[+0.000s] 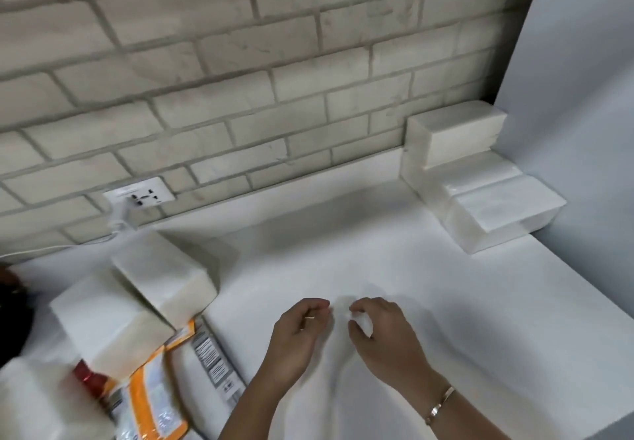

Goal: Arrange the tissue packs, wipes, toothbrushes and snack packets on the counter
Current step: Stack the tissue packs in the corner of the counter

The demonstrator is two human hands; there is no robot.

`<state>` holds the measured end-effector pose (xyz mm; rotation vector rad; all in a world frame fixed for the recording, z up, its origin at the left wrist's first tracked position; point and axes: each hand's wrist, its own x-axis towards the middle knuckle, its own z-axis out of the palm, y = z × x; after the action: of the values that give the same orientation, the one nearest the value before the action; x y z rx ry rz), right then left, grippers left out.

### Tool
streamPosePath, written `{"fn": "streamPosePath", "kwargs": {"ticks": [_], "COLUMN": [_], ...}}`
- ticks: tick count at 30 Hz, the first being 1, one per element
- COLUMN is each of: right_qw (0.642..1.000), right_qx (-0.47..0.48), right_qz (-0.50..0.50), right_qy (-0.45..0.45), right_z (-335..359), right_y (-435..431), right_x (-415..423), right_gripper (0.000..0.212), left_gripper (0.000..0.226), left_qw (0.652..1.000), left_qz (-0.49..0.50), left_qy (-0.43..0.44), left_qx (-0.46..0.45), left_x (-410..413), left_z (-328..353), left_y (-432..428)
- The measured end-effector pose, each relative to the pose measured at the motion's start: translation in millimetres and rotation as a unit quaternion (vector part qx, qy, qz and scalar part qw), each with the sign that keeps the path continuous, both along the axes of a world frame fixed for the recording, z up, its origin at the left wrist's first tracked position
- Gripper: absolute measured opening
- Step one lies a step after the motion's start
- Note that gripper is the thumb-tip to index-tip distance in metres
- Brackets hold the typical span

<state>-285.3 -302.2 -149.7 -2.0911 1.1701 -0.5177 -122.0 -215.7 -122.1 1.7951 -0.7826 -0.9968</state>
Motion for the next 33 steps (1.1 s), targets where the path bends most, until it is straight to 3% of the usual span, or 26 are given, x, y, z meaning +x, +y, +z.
{"fn": "streamPosePath", "kwargs": {"ticks": [9,12,14,16,18,22,25,33], "right_qw": [0.998,0.997,0.997,0.997,0.997,0.996,0.996,0.994], "right_qx": [0.053,0.057,0.057,0.057,0.057,0.057,0.059,0.06], "right_qz": [0.041,0.047,0.048,0.048,0.05,0.055,0.062,0.057], "right_qy": [0.004,0.005,0.008,0.012,0.018,0.032,0.04,0.077], "right_z": [-6.4,-4.9,-4.0,-2.9,-2.4,-4.0,-3.7,0.5], "right_y": [46.3,50.5,51.3,51.3,51.5,53.2,53.5,54.1], "right_x": [35.6,45.8,52.1,55.2,57.0,58.8,63.2,72.4], "right_gripper": [0.019,0.019,0.018,0.018,0.018,0.017,0.017,0.024], "left_gripper": [0.018,0.015,0.015,0.025,0.042,0.08,0.089,0.081], "left_qw": [0.998,0.986,0.944,0.87,0.82,0.8,0.773,0.756], "left_qz": [0.06,0.081,0.084,0.107,0.159,0.134,0.055,-0.007], "left_qy": [-0.019,-0.142,-0.319,-0.48,-0.548,-0.553,-0.554,-0.57], "left_qx": [-0.024,-0.023,-0.003,0.018,0.052,0.189,0.304,0.323], "left_x": [41.7,65.7,91.2,119.6,146.2,184.7,194.8,193.8], "left_z": [-6.0,-3.9,-3.8,-2.7,4.9,15.2,6.5,-6.8], "left_y": [60.0,66.1,68.2,65.5,57.8,34.8,21.8,15.3]}}
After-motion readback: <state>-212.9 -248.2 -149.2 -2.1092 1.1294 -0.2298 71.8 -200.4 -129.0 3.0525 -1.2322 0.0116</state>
